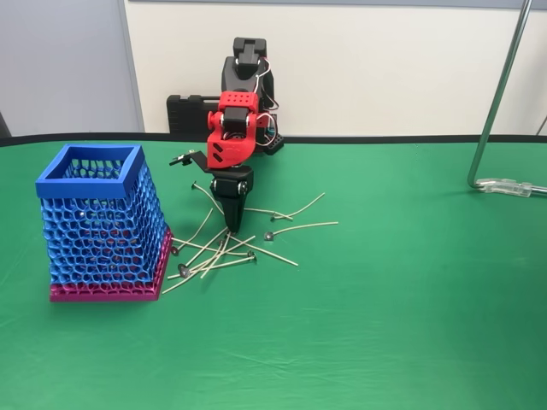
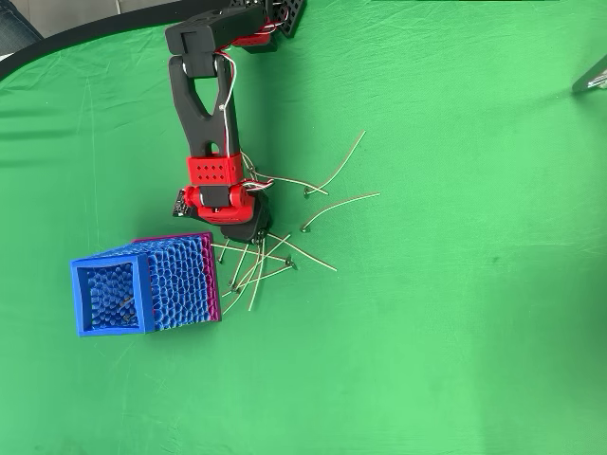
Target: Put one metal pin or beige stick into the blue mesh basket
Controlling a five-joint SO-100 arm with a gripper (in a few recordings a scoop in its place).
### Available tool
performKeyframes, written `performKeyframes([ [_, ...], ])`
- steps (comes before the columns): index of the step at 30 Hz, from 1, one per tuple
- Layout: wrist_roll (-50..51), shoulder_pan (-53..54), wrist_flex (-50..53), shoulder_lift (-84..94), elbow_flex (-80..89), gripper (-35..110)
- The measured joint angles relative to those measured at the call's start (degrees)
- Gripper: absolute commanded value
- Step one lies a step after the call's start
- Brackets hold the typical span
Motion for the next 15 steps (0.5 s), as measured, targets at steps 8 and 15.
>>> performKeyframes([
  [8,0.0,0.0,0.0,0.0,0.0,1],
  [15,-0.18,-0.26,0.79,5.62,3.34,1],
])
